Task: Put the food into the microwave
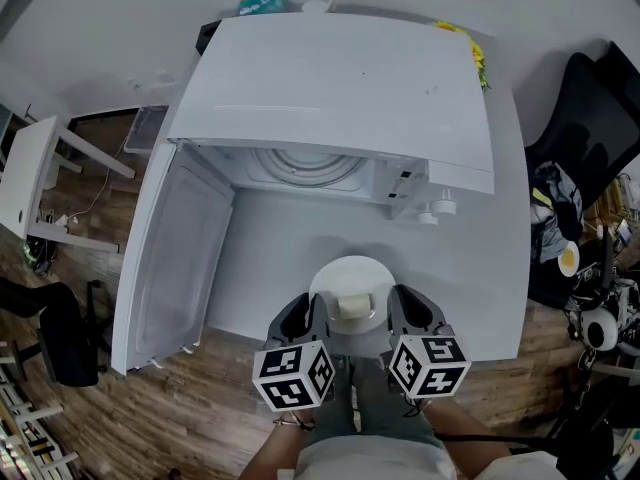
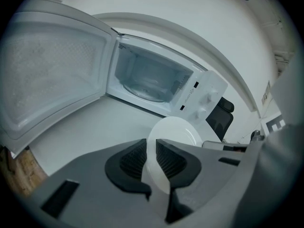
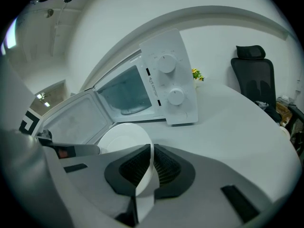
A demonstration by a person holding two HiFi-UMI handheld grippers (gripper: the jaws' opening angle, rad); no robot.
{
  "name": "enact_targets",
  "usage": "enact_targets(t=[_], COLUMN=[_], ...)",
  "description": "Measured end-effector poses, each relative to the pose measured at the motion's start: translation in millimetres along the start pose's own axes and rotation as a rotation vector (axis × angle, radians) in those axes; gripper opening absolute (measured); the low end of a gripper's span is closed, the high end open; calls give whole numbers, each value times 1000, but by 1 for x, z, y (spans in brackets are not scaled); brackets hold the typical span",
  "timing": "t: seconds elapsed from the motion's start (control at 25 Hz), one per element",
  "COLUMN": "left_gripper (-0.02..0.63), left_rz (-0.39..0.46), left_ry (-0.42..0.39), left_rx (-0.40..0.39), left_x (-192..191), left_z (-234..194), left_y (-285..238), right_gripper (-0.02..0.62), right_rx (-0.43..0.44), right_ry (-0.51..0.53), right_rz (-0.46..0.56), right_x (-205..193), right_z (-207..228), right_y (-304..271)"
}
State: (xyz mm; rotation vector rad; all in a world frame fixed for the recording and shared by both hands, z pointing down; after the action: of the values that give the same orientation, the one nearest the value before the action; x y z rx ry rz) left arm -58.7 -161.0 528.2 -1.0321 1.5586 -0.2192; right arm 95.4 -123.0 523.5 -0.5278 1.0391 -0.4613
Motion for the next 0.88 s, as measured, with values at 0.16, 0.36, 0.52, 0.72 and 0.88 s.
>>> enact_targets(t=[0.16,0.36,0.52,0.72,0.88], left_gripper=[63,63,63,63,63], left_rz=[20,45,65,84,109], left_ry=[17,33,44,49,53], left_rx=[14,28,38,51,63], left_x=[8,19,29,43,61], left_z=[-9,-17,-25,-36,-47], left_y=[8,16,20,26,27], right_gripper=[20,20,20,20,20], right_rx=[21,39,62,88,110], right_ry=[18,34,47,50,51], right_rz=[7,18,29,42,52], right_x=[8,19,29,38,47], right_z=[-14,-29,-41,-57,-70], right_y=[-2,-5,-10,-14,-20])
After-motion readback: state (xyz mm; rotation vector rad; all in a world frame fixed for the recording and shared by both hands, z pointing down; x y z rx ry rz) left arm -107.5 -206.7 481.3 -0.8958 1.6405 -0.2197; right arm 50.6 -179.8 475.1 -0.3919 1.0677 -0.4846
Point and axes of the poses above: the fingertips, and each gripper's own axes: y backward along the fingers, z to its right, x out of its top, the point moved 2 cm from there along y, backward along the fingers, and after that the axes turned 6 degrees about -y, right-handed, at the moved point
